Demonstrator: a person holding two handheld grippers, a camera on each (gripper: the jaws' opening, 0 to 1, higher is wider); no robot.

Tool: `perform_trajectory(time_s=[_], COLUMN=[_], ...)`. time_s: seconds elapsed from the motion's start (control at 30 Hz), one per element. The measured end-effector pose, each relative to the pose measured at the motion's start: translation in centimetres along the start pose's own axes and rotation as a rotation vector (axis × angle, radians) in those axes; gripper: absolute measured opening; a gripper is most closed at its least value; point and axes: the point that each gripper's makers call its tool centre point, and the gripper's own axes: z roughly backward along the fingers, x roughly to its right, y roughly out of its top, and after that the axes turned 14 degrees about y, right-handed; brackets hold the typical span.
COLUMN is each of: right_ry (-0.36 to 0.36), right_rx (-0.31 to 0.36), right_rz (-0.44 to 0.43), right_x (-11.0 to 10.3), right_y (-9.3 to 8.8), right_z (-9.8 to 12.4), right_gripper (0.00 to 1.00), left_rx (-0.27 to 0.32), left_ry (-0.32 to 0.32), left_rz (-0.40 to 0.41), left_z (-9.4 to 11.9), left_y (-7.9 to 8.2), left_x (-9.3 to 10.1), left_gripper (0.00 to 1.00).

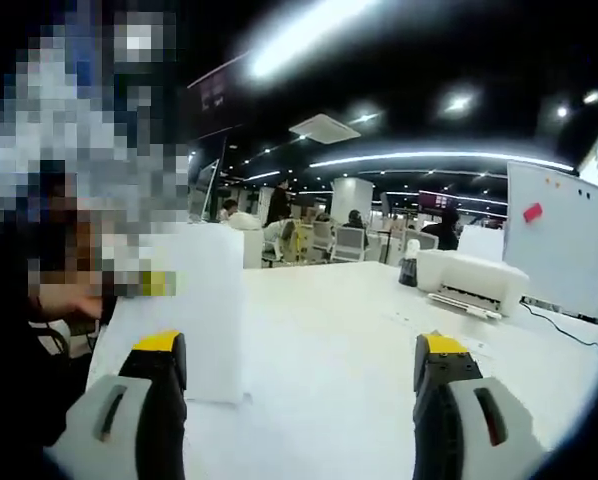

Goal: Organize the stack of printing papers by aligning and flattening the scattered papers on the table

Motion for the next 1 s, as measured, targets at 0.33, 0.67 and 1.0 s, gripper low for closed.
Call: perform_trajectory(time_s=[0.33,0.67,1.0], right_ry=[-0.011,-0.029,-0.046], right_rx=[-0.009,-0.018,-0.021], right_rz=[-0.002,-0.008,-0.026], right_x=[-0.2,-0.2,0.1], right_y=[-0.4,-1.1,-1.9], right_z=[0.8,1.8,2.4], right_gripper=[0.90,0.90,0.90], left_rx=[-0.001,0.000,0.000], left_ry=[-0.002,-0.002,-0.003], left_rz=[0.002,0.000,-0.002], left_z=[0.0,0.0,0.0], left_y=[0.0,0.0,0.0], left_x=[0.1,0.0,0.0], left_gripper=[0.07,0.07,0.07])
